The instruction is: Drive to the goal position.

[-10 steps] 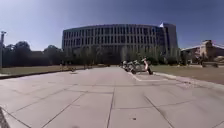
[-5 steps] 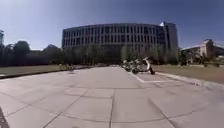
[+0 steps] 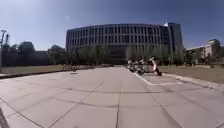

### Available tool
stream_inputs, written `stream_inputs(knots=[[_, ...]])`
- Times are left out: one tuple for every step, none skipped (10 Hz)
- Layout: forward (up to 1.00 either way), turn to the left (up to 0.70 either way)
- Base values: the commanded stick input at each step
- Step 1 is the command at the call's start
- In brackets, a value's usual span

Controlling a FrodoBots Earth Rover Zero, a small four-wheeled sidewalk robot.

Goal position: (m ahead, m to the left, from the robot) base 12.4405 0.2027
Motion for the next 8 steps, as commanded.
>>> stream_inputs(knots=[[0.70,0.00],[0.70,0.00],[0.70,-0.03],[0.70,-0.10],[0.70,-0.14],[0.70,-0.14],[0.70,-0.03],[0.70,0.00]])
